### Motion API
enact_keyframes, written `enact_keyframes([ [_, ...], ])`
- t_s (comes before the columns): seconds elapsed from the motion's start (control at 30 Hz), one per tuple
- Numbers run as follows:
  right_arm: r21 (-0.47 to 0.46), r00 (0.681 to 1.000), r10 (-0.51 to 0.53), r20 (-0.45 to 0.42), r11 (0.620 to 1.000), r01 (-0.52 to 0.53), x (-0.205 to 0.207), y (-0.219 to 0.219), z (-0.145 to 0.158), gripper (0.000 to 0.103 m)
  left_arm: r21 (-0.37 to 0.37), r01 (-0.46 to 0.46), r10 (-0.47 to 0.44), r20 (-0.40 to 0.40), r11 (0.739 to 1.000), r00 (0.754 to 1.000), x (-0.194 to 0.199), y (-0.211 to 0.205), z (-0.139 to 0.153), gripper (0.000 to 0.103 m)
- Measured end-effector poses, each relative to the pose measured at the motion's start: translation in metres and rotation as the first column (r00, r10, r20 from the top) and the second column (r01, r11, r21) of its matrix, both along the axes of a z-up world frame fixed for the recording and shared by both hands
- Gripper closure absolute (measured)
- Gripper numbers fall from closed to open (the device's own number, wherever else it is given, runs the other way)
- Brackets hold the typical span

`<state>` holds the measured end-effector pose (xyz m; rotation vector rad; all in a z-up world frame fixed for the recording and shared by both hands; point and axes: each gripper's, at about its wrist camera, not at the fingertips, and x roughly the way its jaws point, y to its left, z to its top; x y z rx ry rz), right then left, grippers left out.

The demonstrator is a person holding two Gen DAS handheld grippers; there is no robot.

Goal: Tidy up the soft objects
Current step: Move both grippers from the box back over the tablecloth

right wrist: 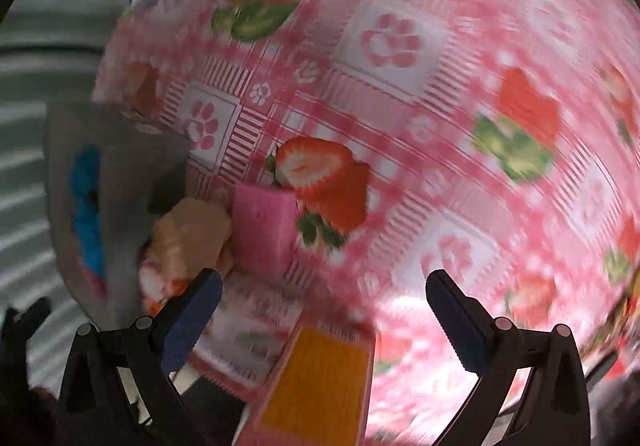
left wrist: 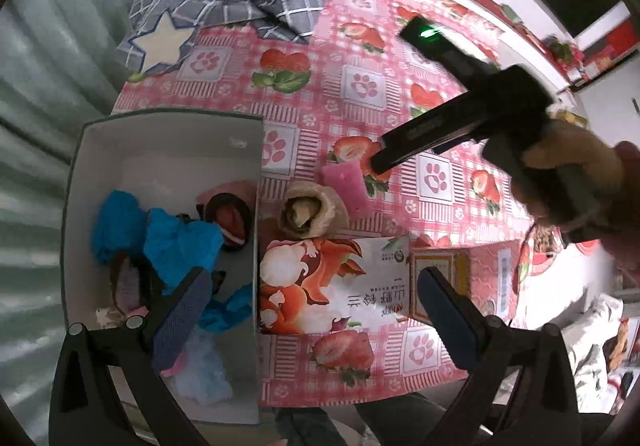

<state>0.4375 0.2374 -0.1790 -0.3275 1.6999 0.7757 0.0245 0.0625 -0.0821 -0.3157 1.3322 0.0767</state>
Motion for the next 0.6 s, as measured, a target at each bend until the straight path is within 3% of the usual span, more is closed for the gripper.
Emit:
enact_keyframes([
  [0.17, -0.003, 0.996, 0.094, -0.005, 0.996, -0.094, -0.006, 0.031, -0.029, 0.0, 0.005, -0.056, 0.056, -0.04, 0.998, 0.998, 0.0, -0.003, -0.009, 0.0],
  [0.27, -0.049, 0.984, 0.173, 0.028, 0.984, -0.172, -0.016, 0.041, -0.042, 0.0, 0.005, -0.074, 0.074, -0.064, 0.997, 0.995, 0.001, -0.006, -0.015, 0.0],
  [0.37, -0.091, 0.987, 0.147, 0.056, 0.986, -0.142, -0.012, 0.026, -0.045, 0.0, -0.001, -0.079, 0.079, -0.074, 0.997, 0.994, 0.005, -0.01, -0.019, 0.0],
  [0.4, -0.132, 0.985, 0.135, 0.106, 0.984, -0.12, -0.007, 0.015, -0.041, 0.0, 0.0, -0.077, 0.077, -0.076, 0.997, 0.994, 0.006, -0.011, -0.019, 0.0],
  [0.5, -0.273, 0.935, 0.134, 0.33, 0.961, -0.041, 0.01, -0.02, -0.021, 0.0, 0.002, -0.074, 0.074, -0.077, 0.997, 0.994, 0.01, -0.015, -0.02, 0.0],
  [0.53, -0.244, 0.943, 0.102, 0.317, 0.969, -0.022, 0.015, -0.028, -0.016, 0.0, 0.0, -0.074, 0.074, -0.075, 0.997, 0.994, 0.011, -0.015, -0.02, 0.0],
  [0.6, -0.027, 0.989, -0.009, 0.145, 1.0, 0.013, 0.023, -0.042, -0.003, 0.0, 0.0, -0.074, 0.073, -0.072, 0.997, 0.995, 0.012, -0.017, -0.019, 0.0],
])
